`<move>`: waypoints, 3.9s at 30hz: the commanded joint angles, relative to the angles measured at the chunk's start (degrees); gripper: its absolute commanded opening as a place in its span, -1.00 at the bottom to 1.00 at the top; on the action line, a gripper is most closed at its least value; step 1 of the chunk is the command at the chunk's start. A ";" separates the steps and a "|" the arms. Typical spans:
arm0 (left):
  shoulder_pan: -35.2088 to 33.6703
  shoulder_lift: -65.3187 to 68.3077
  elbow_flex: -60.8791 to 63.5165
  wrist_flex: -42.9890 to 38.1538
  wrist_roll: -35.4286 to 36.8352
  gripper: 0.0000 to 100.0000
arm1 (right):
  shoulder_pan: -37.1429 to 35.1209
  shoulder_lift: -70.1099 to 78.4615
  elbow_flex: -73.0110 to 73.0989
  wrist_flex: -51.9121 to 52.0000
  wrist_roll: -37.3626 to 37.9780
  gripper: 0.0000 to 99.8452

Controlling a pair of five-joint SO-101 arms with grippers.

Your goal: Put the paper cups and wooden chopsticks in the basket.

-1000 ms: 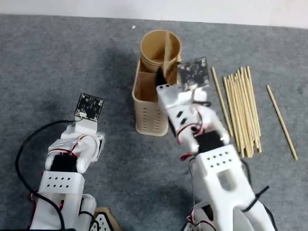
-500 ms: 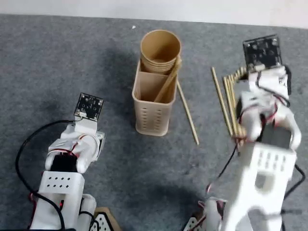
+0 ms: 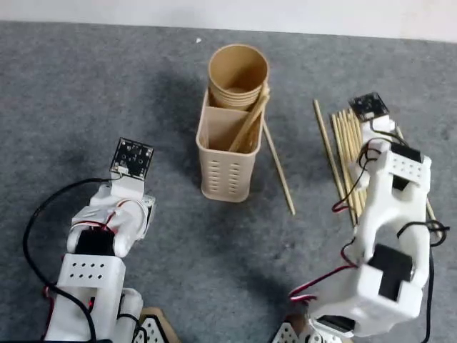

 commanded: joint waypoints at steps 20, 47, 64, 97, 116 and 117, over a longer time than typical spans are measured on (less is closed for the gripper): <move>0.75 -0.57 -0.13 -0.97 0.35 -0.71 | -0.75 5.41 -2.86 -6.02 -4.75 -0.90; 0.75 -0.57 -0.13 -0.97 0.35 -0.71 | -11.56 3.56 -2.42 6.64 -1.23 -0.60; 1.89 -0.57 -0.13 -0.97 0.35 -0.71 | -11.74 8.75 -1.19 1.80 -1.41 -0.57; 1.89 -0.57 -0.13 -0.97 0.35 -0.71 | -12.00 -16.57 -6.55 1.71 -24.44 -0.99; 1.89 -0.57 -0.13 -0.97 0.35 -0.71 | -27.30 -40.92 -3.56 -22.46 -43.87 -0.99; 1.89 -0.57 -0.13 -0.97 0.35 -0.71 | -29.14 -41.89 -3.47 -22.99 -44.40 -0.99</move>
